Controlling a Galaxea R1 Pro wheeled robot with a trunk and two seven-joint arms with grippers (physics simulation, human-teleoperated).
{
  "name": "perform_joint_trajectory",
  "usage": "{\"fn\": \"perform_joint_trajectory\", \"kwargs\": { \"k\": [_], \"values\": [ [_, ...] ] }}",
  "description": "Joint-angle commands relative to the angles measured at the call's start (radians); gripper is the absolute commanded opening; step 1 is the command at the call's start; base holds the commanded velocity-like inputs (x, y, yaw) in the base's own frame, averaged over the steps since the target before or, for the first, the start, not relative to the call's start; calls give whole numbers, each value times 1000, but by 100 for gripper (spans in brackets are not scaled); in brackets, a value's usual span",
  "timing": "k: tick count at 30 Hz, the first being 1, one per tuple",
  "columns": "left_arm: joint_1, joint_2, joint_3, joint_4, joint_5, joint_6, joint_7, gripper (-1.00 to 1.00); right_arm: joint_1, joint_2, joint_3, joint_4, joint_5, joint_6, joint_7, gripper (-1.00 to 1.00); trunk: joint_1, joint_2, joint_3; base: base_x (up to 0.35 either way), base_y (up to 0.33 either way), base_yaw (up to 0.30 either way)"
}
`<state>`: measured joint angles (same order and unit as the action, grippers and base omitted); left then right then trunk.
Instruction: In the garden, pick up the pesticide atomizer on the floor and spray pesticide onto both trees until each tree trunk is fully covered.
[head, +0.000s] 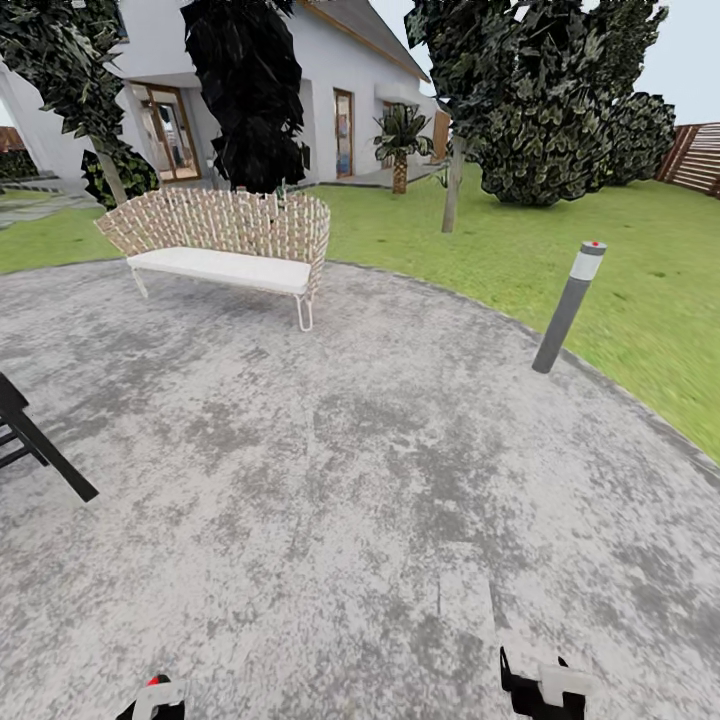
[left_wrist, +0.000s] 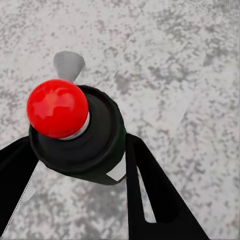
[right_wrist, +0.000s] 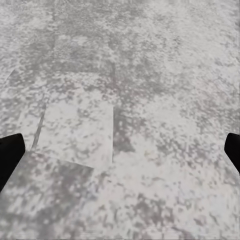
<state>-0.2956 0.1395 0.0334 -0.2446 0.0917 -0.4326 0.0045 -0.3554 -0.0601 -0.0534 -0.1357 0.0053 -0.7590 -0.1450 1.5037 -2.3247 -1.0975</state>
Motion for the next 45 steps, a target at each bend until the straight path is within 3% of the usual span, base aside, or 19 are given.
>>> {"fn": "perform_joint_trajectory", "kwargs": {
  "k": [1, 45],
  "values": [
    [0, 0, -2, 1, 10, -3, -1, -100, 0, 0, -5, 1, 1, -3, 2, 100, 0, 0, 1, 338, 0, 0],
    [1, -1, -2, 1, 10, -3, -1, -100, 0, 1, -5, 2, 2, -3, 2, 100, 0, 0, 69, 338, 0, 1]
  ]
}}
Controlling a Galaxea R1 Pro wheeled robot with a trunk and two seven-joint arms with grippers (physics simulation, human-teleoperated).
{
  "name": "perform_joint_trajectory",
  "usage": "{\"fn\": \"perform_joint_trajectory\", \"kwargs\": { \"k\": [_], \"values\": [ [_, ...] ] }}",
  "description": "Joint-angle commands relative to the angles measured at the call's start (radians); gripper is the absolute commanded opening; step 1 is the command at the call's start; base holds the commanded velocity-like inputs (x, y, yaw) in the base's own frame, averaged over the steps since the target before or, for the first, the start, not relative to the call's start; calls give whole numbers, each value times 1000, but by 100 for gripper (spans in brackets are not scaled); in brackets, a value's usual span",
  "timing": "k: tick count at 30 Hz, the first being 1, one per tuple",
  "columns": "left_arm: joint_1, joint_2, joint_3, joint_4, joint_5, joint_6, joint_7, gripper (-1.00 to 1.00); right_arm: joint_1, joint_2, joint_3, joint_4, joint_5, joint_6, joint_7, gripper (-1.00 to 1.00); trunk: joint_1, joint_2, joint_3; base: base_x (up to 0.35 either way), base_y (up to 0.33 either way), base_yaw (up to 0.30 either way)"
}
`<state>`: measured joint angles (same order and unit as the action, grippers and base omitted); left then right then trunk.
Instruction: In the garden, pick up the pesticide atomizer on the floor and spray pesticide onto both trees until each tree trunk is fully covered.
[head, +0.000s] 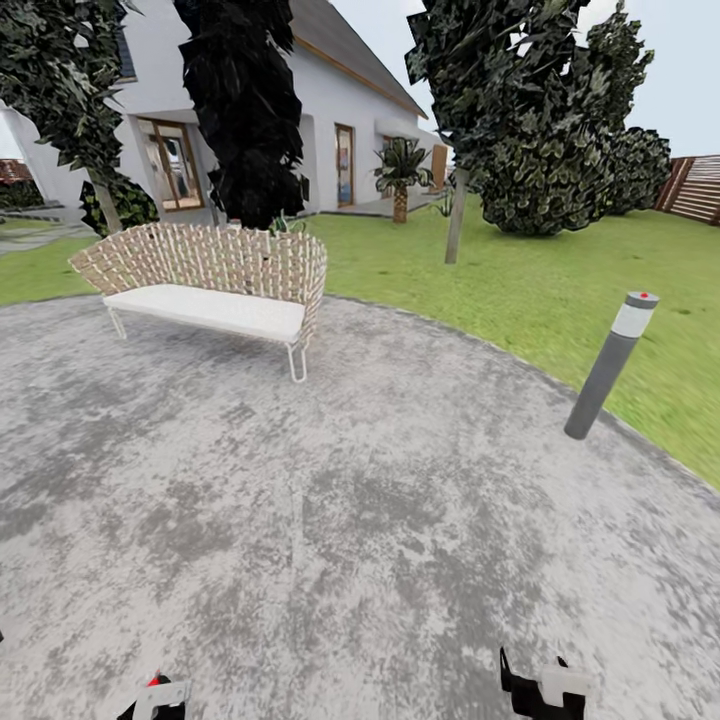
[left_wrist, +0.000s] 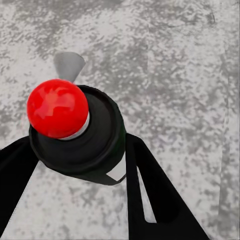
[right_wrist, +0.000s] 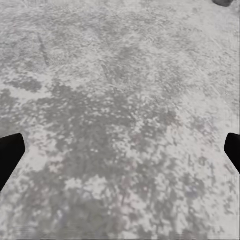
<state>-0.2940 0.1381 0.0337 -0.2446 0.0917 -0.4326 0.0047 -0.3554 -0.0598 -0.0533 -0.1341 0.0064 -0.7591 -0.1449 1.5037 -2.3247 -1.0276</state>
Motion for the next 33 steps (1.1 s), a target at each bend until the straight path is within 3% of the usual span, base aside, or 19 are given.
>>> {"fn": "perform_joint_trajectory", "kwargs": {
  "k": [1, 33],
  "values": [
    [-1, 0, -2, 1, 9, -3, -1, -100, 0, 1, -5, 1, 1, -3, 2, 100, 0, 0, 1, 339, -41, 45],
    [-1, 1, -2, 1, 13, -4, -1, -100, 0, 2, -5, -1, 0, -3, 2, 100, 0, 0, 36, 271, -143, 200]
  ]
}}
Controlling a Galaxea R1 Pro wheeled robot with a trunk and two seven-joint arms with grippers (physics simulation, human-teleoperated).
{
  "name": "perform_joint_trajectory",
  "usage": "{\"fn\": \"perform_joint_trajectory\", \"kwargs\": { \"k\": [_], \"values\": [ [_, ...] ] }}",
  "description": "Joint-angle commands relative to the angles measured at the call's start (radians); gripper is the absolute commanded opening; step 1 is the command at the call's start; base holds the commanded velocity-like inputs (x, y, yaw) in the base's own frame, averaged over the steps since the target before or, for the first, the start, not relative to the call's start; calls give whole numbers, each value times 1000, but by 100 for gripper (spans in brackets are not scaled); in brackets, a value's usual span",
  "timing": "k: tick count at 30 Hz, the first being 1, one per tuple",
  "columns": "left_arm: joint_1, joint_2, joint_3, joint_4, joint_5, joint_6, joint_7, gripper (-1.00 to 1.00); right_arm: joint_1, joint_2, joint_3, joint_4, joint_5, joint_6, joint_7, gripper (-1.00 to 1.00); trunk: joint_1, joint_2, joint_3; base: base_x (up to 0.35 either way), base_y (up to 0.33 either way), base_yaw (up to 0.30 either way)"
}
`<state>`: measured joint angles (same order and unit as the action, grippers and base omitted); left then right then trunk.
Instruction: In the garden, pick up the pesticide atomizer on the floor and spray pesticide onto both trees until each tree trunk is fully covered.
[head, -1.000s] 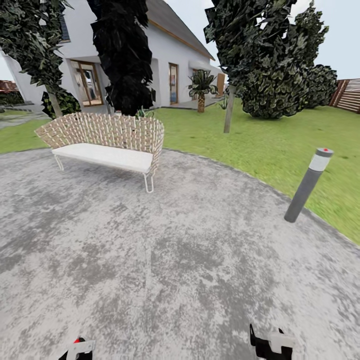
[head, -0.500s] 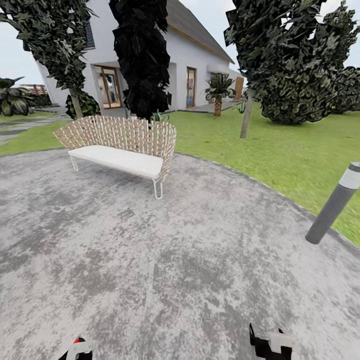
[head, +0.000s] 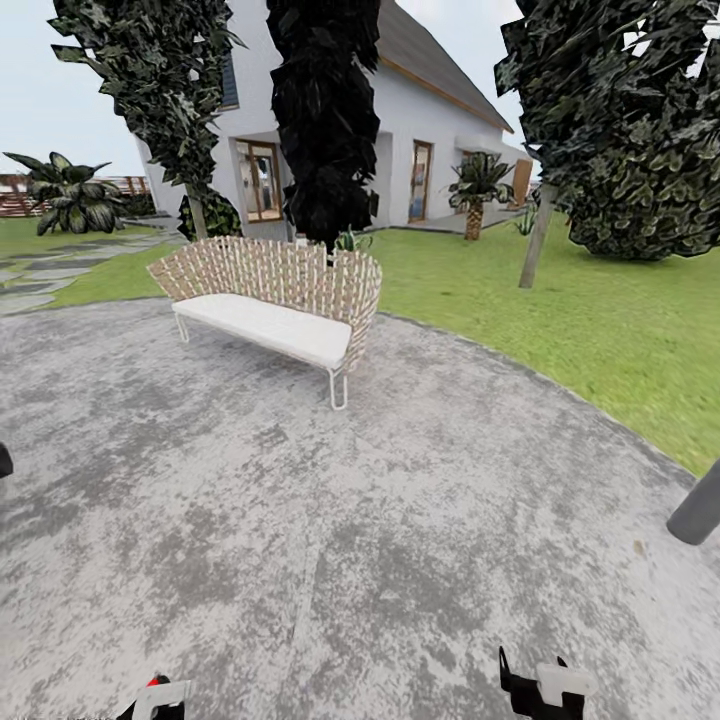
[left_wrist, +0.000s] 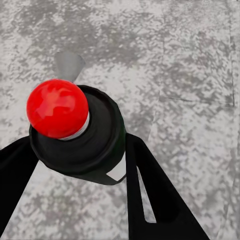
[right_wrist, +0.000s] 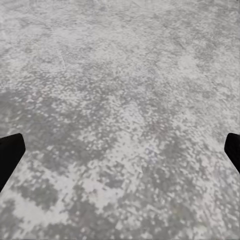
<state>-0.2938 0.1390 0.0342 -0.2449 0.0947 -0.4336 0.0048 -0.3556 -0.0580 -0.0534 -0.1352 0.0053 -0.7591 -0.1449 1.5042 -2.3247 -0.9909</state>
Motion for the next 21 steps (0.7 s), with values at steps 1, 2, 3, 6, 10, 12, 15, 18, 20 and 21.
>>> {"fn": "perform_joint_trajectory", "kwargs": {
  "k": [1, 2, 3, 6, 10, 12, 15, 18, 20, 21],
  "values": [
    [-1, 0, -2, 1, 10, -3, -2, -100, 0, 0, -5, 0, 1, -3, 2, 100, 0, 0, 0, 42, -19, 219],
    [-1, 0, -2, 1, 9, -3, -2, -100, 0, 0, -5, 0, 1, -3, 2, 100, 0, 0, 1, 21, -9, 219],
    [-1, 0, -2, 1, 9, -4, -1, -100, 0, 0, -5, 0, 1, -3, 2, 100, 0, 0, 2, 14, -6, 219],
    [-1, 0, -2, 1, 9, -4, -2, -100, 0, 0, -5, 0, 1, -3, 2, 100, 0, 0, 5, 5, -2, 219],
    [-1, -1, -2, 1, 8, -3, -2, -100, 0, 0, -5, 0, 1, -3, 2, 100, 0, 0, 9, 1, 0, 219],
    [-1, -1, -2, 1, 8, -3, -1, -100, 0, 0, -5, 0, 1, -3, 2, 100, 0, 0, 11, 10, 0, 219],
    [-1, -1, -2, 1, 8, -2, -2, -100, 0, 0, -5, 0, 1, -3, 2, 100, 0, 0, 14, 196, 0, 219],
    [-1, -1, -2, 1, 9, -2, -1, -100, 0, 0, -5, 0, 1, -3, 2, 100, 0, 0, 17, 312, 0, 219],
    [-1, -1, -2, 1, 9, -2, -1, -100, 0, 0, -5, 0, 1, -3, 2, 100, 0, 0, 19, 334, 0, 219],
    [-1, -1, -2, 1, 9, -2, -2, -100, 0, 0, -5, 0, 1, -3, 2, 100, 0, 0, 20, 337, 0, 219]
  ]
}}
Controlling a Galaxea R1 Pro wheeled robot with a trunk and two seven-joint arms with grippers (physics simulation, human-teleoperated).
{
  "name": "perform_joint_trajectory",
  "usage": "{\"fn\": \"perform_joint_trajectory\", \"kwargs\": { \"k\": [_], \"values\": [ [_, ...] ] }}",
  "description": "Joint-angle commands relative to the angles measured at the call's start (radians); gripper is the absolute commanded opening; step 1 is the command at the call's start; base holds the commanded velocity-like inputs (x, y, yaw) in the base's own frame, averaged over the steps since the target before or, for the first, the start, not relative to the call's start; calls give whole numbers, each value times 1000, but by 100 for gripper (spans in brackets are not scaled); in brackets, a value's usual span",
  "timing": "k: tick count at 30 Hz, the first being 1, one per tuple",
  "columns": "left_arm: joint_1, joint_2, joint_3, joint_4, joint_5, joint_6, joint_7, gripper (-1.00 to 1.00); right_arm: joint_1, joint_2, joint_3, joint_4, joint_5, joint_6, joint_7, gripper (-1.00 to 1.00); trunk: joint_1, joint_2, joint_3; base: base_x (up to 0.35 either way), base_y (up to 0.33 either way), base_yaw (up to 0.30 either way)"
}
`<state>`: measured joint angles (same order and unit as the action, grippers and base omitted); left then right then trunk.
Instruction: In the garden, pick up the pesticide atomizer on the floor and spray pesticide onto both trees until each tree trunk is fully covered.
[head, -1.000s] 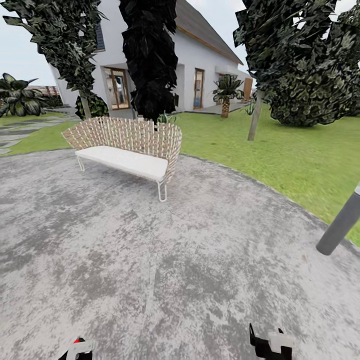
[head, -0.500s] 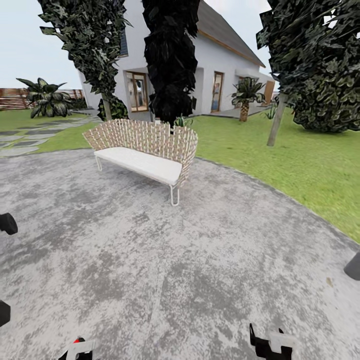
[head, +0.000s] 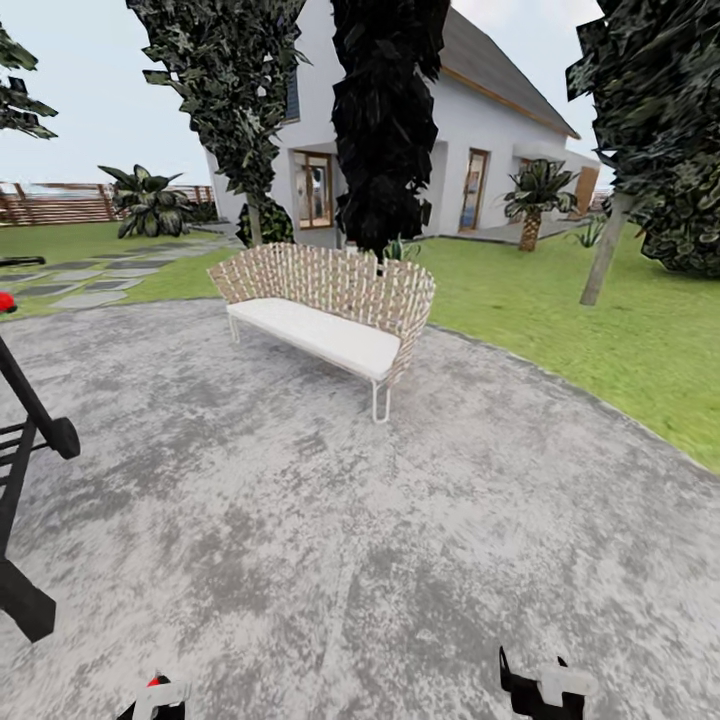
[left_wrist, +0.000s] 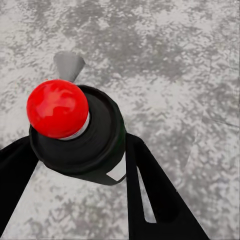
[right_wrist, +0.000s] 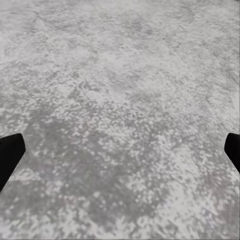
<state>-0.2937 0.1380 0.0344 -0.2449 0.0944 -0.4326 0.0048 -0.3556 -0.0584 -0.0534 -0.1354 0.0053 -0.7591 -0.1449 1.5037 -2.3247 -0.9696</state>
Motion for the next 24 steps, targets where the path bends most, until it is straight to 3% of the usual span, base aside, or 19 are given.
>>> {"fn": "perform_joint_trajectory", "kwargs": {
  "k": [1, 10, 24],
  "values": [
    [-1, 0, -2, 1, 9, -3, -1, -100, 0, 0, -5, 0, 1, -3, 2, 100, 0, 0, 0, 339, 0, 193],
    [-1, 0, -2, 1, 10, -3, -1, -100, 0, 0, -5, 1, 1, -3, 2, 100, 0, 0, 2, 340, 0, 66],
    [-1, 0, -2, 1, 10, -3, -1, -100, 0, 0, -5, 0, 1, -3, 2, 100, 0, 0, 2, 341, 0, 267]
  ]
}}
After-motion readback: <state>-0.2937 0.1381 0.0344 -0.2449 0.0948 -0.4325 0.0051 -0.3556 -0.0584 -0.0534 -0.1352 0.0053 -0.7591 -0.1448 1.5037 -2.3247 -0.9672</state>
